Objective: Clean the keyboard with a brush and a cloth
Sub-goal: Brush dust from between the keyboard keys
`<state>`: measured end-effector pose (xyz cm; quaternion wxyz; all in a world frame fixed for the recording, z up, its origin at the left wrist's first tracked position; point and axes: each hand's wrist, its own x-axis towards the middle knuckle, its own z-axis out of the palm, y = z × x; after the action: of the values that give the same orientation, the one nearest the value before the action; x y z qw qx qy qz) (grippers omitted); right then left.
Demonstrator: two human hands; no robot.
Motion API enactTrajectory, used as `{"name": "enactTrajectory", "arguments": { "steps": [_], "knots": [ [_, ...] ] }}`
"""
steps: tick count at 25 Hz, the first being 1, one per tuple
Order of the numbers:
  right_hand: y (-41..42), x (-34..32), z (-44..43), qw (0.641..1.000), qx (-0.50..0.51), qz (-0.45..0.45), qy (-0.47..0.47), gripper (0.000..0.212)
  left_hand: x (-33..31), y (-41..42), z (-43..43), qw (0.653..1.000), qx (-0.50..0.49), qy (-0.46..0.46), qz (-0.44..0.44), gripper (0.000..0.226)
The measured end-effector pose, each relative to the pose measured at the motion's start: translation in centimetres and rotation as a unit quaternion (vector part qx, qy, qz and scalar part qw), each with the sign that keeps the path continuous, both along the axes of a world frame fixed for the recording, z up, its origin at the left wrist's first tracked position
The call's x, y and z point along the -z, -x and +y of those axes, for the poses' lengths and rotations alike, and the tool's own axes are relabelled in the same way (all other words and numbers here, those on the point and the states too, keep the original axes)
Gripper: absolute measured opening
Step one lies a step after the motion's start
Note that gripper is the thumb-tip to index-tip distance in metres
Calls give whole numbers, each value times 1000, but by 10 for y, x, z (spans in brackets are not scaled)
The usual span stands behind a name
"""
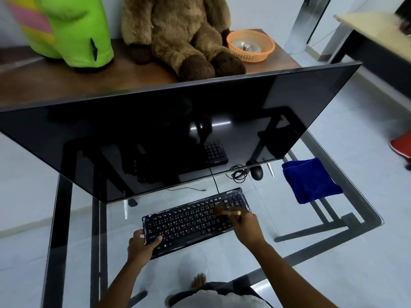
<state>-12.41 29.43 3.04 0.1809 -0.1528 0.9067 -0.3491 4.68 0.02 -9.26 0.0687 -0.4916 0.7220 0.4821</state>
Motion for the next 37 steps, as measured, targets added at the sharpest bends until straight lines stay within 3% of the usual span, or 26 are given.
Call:
{"name": "enactTrajectory", "arguments": {
  "steps": [8,17,20,23,32,37],
  "knots": [
    [-8,8,3,998,-42,-51,-17,19,-2,3,0,1000,-5,-8,9,79],
    [-9,-1,-4,999,25,-29,20,15,5,2,0,1000,-2,4,11,70],
    [-12,3,-8,997,-47,-58,20,18,3,3,1,1000,-5,7,16,68],
    [-14,4,-12,999,-10,-38,30,17,2,2,1,1000,-6,6,14,73],
    [-18,7,-19,998,-47,-24,34,16,1,1,-1,1000,-4,0,-2,78],
    [-11,9,-10,1000,19,-9,16,17,0,0,-1,1000,1,0,0,74]
  ]
}}
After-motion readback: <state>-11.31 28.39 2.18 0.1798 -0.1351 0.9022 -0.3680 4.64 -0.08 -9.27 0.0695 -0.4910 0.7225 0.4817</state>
